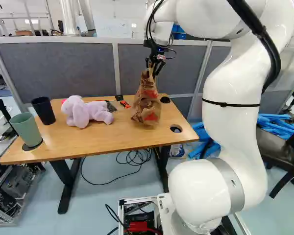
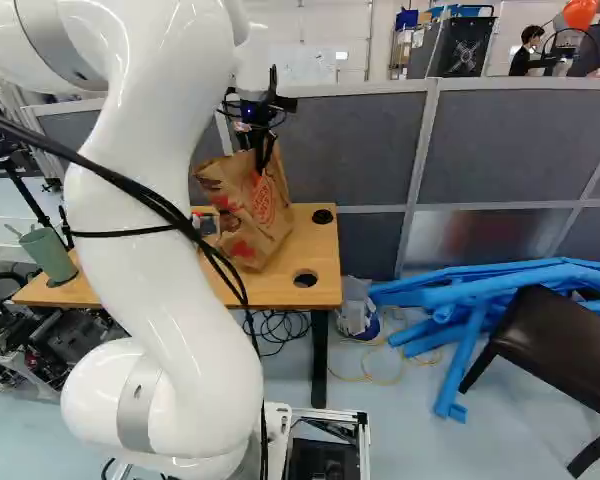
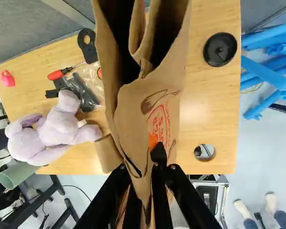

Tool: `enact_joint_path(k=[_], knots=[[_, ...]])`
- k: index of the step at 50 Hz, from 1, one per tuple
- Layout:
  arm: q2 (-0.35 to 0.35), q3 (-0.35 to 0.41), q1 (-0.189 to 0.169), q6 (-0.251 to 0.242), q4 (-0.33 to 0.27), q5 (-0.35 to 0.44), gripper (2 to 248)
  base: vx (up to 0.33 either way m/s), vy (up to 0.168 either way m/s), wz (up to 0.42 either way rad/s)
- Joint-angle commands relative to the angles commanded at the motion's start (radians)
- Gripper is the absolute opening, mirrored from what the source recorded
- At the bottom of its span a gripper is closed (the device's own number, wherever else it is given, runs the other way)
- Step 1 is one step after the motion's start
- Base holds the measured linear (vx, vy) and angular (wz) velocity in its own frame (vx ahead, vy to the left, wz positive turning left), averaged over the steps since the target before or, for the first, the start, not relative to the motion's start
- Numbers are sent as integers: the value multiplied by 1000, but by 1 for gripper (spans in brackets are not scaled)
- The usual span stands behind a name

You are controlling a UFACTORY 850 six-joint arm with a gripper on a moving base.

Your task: Pick up the bag on the ground and place it on the table

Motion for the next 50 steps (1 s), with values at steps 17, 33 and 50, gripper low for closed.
enact_joint_path(k=[17, 33, 50], knots=[[-41, 2, 0, 0, 11, 79, 21, 0, 0, 0], [-50, 2, 0, 0, 16, 125, 21, 0, 0, 0], [-50, 2, 0, 0, 16, 127, 21, 0, 0, 0]])
